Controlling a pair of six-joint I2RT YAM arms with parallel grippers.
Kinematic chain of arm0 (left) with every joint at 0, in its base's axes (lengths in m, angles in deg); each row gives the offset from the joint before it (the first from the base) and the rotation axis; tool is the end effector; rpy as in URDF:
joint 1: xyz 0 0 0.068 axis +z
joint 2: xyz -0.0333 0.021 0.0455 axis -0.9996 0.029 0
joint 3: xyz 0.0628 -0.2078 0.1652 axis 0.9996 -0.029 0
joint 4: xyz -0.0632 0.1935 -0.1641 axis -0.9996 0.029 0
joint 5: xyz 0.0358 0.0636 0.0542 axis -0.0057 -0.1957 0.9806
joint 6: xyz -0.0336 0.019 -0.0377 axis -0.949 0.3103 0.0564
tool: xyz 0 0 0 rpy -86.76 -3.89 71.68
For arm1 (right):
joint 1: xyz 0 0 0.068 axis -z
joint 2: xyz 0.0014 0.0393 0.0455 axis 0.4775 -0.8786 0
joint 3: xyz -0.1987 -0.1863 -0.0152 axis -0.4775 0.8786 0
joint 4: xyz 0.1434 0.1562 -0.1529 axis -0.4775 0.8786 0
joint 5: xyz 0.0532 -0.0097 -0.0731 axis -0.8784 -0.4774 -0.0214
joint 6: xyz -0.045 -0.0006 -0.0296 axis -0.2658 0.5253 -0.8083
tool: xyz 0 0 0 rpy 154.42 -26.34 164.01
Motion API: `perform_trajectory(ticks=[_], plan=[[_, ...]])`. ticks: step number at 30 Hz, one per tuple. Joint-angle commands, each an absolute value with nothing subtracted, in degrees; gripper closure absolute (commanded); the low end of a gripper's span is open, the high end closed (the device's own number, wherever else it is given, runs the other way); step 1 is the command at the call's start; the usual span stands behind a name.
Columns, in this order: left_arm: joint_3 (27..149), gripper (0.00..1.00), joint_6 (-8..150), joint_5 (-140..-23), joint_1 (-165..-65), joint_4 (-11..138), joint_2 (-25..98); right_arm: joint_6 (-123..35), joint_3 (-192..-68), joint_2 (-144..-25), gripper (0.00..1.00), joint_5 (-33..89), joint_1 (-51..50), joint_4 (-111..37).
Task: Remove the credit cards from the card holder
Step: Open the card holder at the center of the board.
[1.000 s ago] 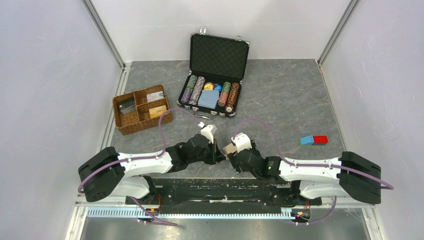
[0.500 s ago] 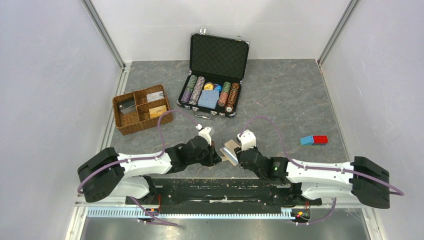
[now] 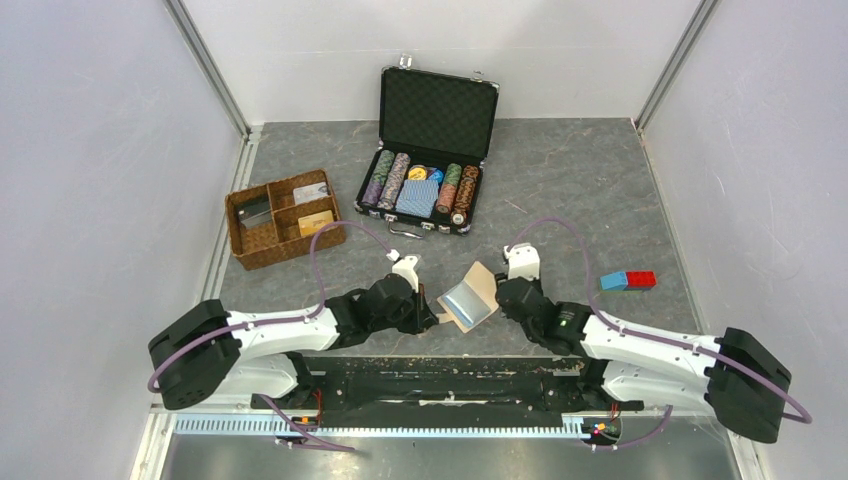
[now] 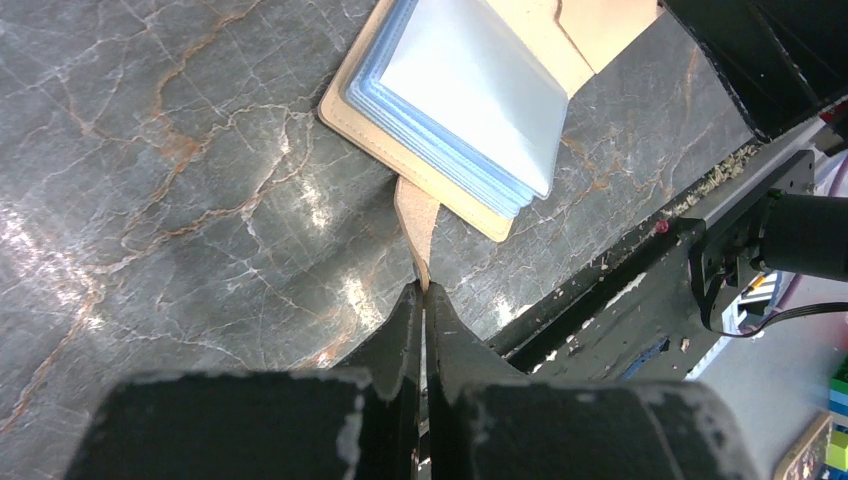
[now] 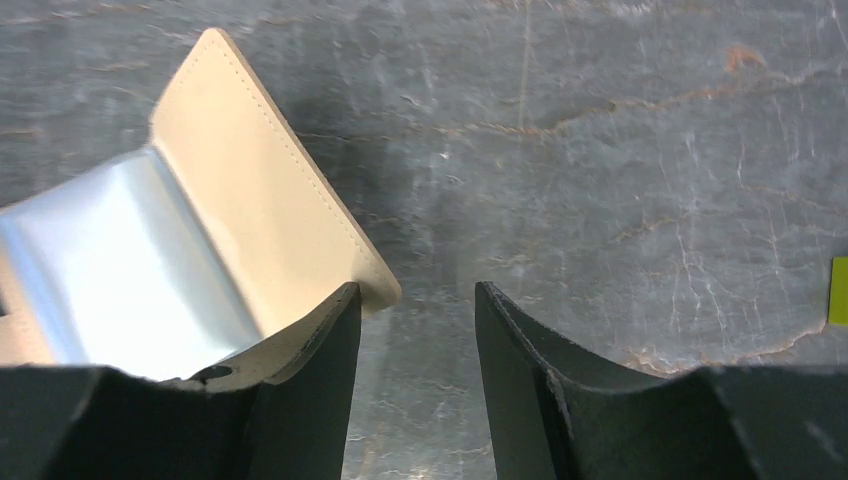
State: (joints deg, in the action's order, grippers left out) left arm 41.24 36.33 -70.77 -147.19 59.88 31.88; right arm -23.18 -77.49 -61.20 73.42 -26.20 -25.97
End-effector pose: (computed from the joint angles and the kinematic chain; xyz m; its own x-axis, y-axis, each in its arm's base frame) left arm 0.1218 -0.1987 0.1625 -0.8342 -0.0264 -0.5508 0.3358 0.7680 -0.5454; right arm 0.1249 0.1390 0.1725 -0.5607 -0.1506 -0.8142 -0.1650 0.9839 -0.0684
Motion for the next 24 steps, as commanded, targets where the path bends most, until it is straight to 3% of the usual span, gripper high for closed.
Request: perform_trajectory(ticks=[1,9,24], plan=[[41.7,0.98,36.0,-68.1,-146.9,61.6,29.7,-22.0,-75.2,-62.1,0.52,69.2,-22.5,-25.4],[42.8,0.98,36.8,-66.9,-146.7,64.4,28.0,-21.1,-76.0,-62.5,0.54,63.1,-21.8,-24.6],[42.0,0.98,35.1,-70.2,-146.8,60.1,26.0,-24.0,-83.6,-52.9,0.51,52.0,-21.9,-19.4]])
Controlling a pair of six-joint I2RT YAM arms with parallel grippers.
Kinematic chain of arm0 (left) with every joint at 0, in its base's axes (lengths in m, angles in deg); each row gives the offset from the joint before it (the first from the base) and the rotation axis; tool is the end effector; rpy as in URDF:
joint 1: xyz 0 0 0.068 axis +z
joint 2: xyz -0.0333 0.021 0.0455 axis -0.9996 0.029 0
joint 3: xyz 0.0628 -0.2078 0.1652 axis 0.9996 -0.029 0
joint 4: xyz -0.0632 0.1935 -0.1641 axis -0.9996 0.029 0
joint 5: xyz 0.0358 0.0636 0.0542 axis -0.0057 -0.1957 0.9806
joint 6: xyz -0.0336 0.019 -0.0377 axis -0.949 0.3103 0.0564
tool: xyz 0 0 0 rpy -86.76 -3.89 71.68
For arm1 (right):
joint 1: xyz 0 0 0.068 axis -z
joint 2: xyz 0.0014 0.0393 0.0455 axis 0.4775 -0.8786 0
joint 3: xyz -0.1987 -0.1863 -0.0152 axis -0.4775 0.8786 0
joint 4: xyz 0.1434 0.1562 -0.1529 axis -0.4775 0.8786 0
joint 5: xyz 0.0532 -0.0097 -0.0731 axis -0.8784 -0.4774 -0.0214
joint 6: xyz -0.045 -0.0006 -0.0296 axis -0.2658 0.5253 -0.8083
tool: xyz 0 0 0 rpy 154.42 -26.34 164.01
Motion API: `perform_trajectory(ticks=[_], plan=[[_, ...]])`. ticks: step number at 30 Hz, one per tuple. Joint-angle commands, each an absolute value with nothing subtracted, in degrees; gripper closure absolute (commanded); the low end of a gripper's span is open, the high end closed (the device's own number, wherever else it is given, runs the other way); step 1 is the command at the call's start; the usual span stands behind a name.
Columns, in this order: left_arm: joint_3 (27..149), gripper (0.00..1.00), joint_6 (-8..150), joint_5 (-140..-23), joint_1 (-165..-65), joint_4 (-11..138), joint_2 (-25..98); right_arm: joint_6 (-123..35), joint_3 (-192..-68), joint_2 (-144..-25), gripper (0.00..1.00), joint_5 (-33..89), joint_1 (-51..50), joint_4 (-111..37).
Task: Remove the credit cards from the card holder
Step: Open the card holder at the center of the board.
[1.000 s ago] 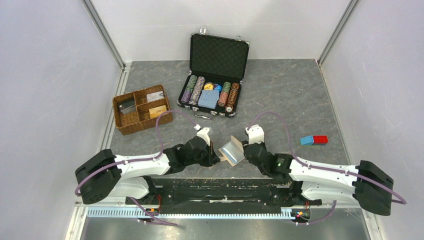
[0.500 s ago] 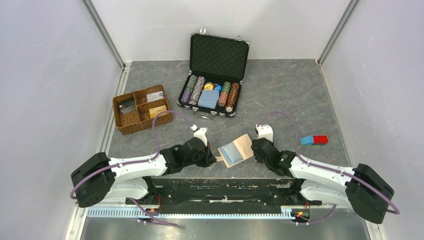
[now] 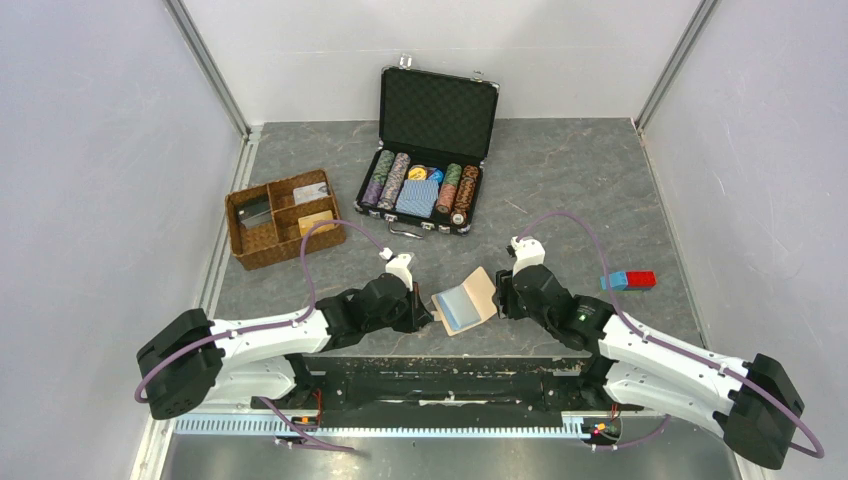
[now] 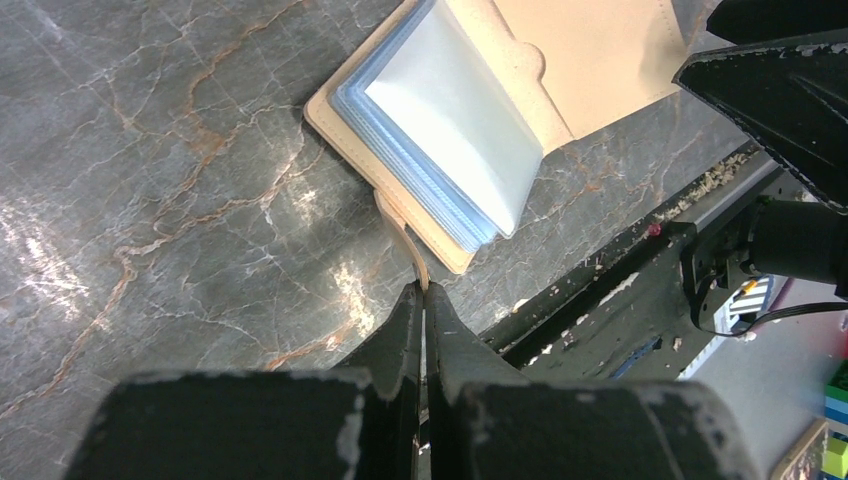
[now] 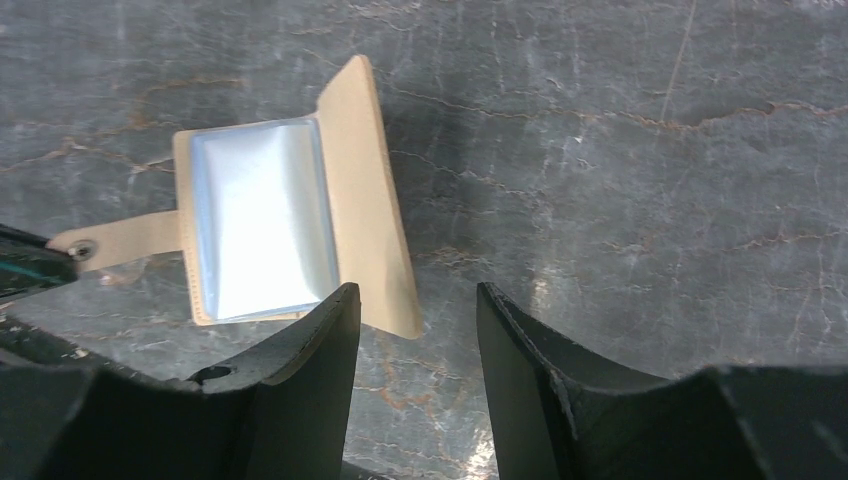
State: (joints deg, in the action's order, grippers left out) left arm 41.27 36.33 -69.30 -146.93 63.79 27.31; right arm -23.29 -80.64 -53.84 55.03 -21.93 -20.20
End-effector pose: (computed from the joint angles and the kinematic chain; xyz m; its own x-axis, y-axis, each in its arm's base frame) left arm 0.1188 -0.1900 0.1735 -0.8221 -0.0478 -0.5673 0.3278 0.7751 -0.5402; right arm 0.1239 0.1318 0.1996 -0.6427 -0.0879 -0.7610 -0.3117 0.9375 0.1549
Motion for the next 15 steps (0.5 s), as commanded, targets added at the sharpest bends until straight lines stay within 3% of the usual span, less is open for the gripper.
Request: perform_trajectory(ticks=[1,9,15], plan=[[42.1,0.98,35.2,-70.3,-146.7,60.0,25.8,-24.0,-84.1,-52.5,0.51,51.6,-21.8,-19.3],[42.5,0.98,35.5,-70.6,-146.8,59.8,24.7,-25.1,-89.1,-51.2,0.51,51.0,-23.5,-20.2],[42.6,0.98,35.5,-70.6,-146.8,59.6,24.7,-26.1,-90.0,-54.8,0.57,49.0,-28.5,-26.6]])
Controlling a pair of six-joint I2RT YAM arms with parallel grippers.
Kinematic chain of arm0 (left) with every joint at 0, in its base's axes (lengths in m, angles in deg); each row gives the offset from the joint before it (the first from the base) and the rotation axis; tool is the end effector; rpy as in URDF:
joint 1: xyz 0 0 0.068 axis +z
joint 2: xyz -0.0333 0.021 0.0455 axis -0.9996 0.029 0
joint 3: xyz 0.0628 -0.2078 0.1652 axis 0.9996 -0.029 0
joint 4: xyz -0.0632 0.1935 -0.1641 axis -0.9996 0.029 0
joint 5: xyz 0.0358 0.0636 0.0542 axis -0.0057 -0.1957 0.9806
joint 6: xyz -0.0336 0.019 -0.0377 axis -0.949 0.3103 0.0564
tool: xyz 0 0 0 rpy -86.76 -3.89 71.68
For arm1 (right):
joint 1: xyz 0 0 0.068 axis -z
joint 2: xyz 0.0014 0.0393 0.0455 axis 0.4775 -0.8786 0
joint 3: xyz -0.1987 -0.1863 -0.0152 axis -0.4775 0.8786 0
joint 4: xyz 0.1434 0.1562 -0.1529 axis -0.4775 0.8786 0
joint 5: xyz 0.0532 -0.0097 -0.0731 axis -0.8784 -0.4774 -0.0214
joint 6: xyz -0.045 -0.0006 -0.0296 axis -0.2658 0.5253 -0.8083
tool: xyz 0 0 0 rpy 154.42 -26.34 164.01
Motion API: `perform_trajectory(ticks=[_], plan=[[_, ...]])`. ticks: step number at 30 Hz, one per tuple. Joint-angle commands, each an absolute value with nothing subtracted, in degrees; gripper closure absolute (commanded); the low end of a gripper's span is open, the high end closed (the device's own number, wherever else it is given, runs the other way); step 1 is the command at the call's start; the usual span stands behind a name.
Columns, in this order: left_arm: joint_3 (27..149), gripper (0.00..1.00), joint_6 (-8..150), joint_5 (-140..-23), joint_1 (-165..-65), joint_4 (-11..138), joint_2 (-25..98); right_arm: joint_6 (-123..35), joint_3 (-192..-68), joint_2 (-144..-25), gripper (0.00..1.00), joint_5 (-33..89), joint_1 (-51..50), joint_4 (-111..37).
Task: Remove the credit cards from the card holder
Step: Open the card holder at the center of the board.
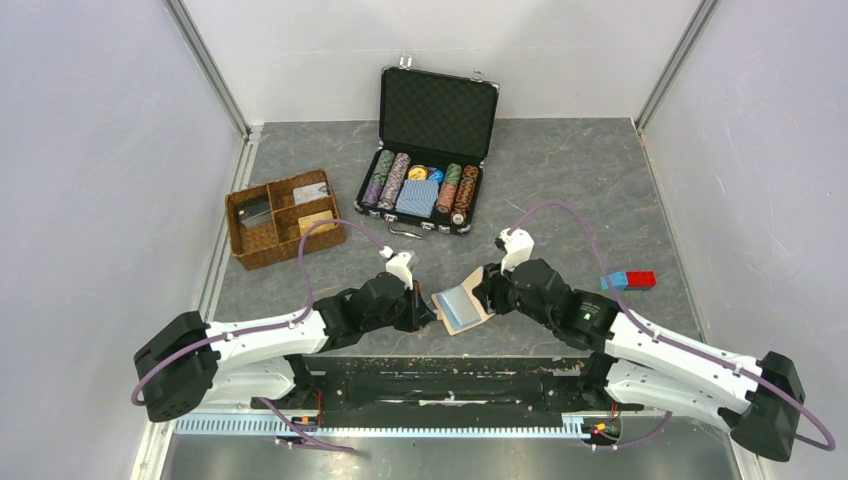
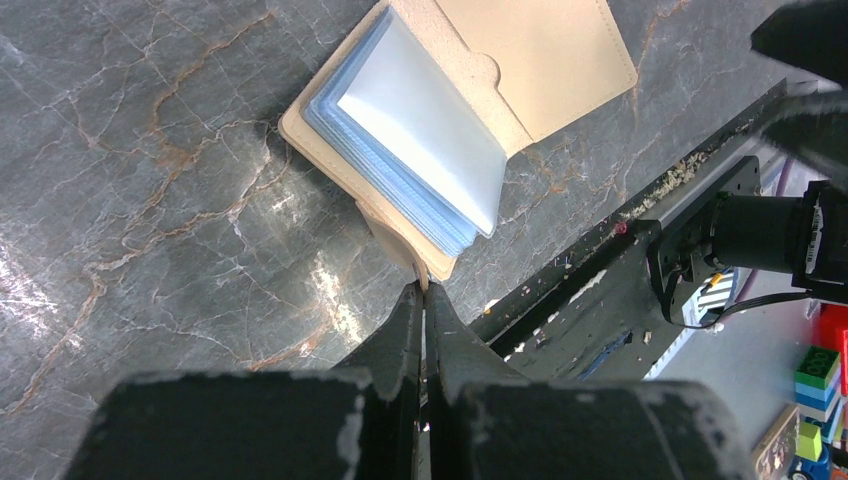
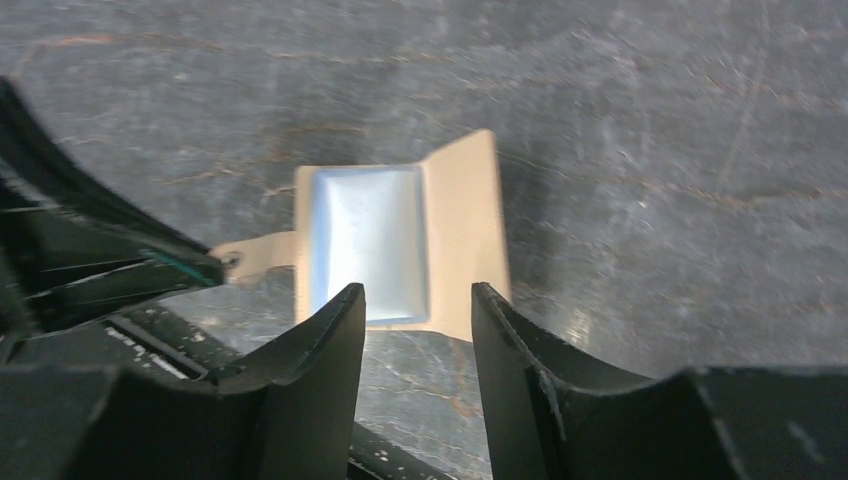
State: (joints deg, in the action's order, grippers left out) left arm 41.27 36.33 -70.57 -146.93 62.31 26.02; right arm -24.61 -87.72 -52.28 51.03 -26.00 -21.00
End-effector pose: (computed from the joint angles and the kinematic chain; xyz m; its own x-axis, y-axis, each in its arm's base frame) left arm 0.1183 -0.1907 0.1803 -0.8152 -0.0609 -0.5760 0.3488 0.7422 -0.5722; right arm 0.1181 0.1497 0.2465 -0.5713 -0.0620 -0.8184 -0.4532 0.8551 0.2516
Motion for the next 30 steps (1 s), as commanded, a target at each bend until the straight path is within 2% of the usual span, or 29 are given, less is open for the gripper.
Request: perform_trajectory(ticks=[1,6,11,13,15,24,30], plan=[[42.6,0.98,35.4,-70.6,-146.8,59.6,24.7,-26.2,-90.1,-56.2,0.56,49.1,-29.1,-27.0],[42.6,0.98,35.5,-70.8,-146.8,59.6,24.7,-27.0,-89.0,-62.1,0.51,51.5,-29.7,-28.8],[42.6,0.98,35.9,-71.0,-146.7,59.6,24.2,-27.7,-87.4,-66.3,0.38,49.7,-29.7,-32.8],[42.6,0.98,35.9,-71.0,-146.8,59.6,24.3,-28.3,-86.8,-68.3,0.29,49.8,-29.8,-34.2],[42.7,0.98,35.9,-71.1,-146.8,59.6,24.3,-28.9,-86.5,-70.4,0.25,50.1,-30.0,-35.0],[42.9,0.98,36.1,-71.2,-146.8,60.1,23.9,-28.9,-87.2,-78.9,0.23,57.2,-35.0,-36.3],[42.8,0.98,36.4,-70.7,-146.7,60.8,23.5,-27.3,-87.3,-81.1,0.30,60.6,-36.0,-35.7]])
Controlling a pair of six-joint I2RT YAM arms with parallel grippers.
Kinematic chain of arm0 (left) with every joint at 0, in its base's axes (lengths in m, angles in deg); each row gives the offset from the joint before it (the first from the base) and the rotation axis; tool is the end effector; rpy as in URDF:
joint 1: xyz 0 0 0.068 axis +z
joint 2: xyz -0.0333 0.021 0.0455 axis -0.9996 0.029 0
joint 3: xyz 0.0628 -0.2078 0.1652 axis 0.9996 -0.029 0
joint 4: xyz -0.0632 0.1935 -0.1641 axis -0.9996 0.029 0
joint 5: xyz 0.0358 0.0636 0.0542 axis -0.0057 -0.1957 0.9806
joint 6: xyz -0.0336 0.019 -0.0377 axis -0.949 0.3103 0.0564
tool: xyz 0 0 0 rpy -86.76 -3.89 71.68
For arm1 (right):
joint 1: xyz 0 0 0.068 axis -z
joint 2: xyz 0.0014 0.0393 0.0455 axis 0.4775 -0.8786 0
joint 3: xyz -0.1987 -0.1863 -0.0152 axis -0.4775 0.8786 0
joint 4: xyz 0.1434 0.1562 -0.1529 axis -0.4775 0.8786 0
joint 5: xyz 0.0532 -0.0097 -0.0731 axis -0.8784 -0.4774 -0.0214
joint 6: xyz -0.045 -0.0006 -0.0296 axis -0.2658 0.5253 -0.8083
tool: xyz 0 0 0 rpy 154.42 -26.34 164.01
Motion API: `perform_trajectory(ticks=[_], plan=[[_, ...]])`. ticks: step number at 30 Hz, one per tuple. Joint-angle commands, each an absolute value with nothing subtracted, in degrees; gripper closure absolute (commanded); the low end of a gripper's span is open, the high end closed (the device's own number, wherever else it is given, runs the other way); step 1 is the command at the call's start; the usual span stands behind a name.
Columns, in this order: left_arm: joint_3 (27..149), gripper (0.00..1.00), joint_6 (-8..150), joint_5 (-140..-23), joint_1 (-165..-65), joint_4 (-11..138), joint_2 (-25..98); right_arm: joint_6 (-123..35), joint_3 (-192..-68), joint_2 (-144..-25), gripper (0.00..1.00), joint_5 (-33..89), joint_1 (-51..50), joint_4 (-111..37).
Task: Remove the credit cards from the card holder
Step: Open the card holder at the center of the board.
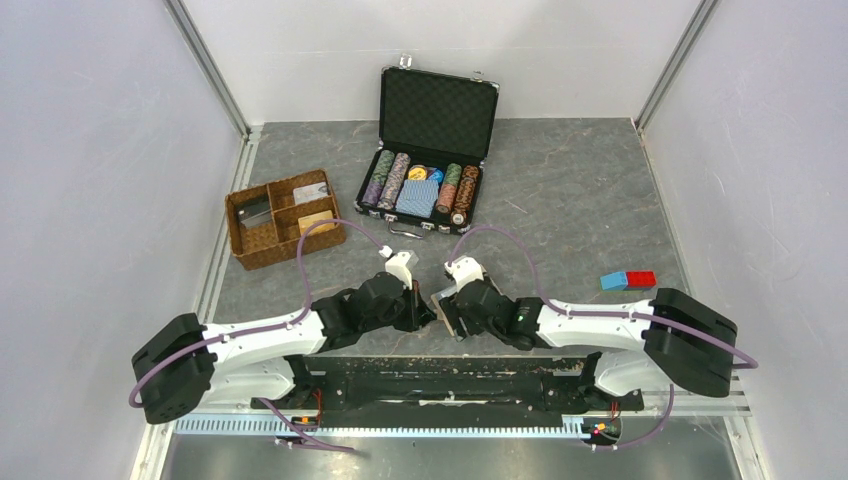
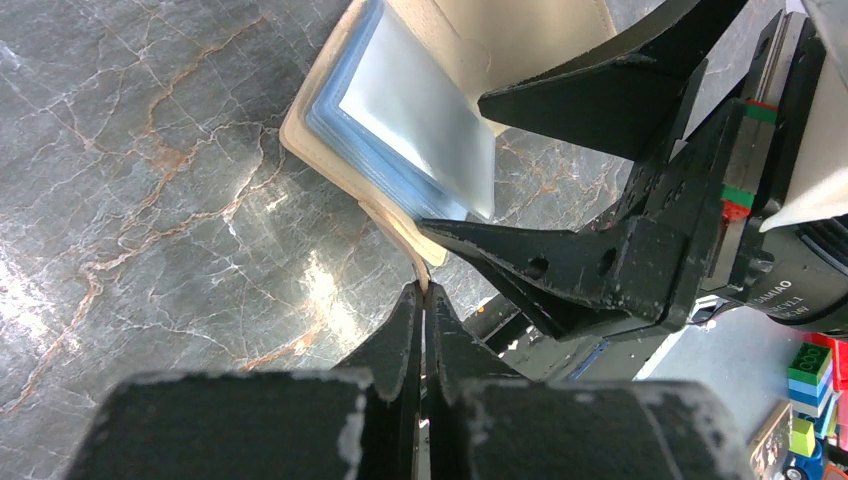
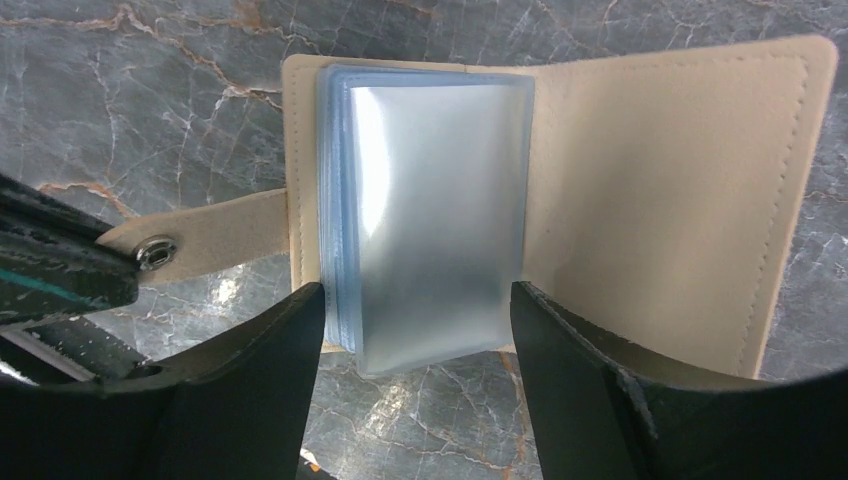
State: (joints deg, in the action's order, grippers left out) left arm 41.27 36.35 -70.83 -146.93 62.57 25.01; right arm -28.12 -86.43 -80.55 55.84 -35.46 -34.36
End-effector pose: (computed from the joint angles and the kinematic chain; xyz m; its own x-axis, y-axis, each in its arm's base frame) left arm 0.1174 -0.1895 0.1835 -0.8127 -0.0649 -0.5791 0.3545 0.7337 -0.5796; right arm 0.1197 0.2177 0.1590 -0.5933 -0.3817 -0.7088 -0.5607 0.8277 0.0236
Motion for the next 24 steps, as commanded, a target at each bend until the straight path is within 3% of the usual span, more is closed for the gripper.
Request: perform_trajectory(ticks=[1,5,24], plan=[[42.8,0.98,36.4,-70.7,-146.8,60.8,23.3,-27.0,-87.2,-80.9,0.33,61.3,-36.1,-35.5],[42.2,0.98,36.5,-70.2,-146.8,61.1,22.7,-26.3,-86.4,-79.4,0.40,62.1,-36.1,-34.9],[40.8,0.98,36.7,-70.0,-146.7,61.3,22.6,-29.1,-88.5,-76.5,0.36,59.9,-36.1,-34.6]])
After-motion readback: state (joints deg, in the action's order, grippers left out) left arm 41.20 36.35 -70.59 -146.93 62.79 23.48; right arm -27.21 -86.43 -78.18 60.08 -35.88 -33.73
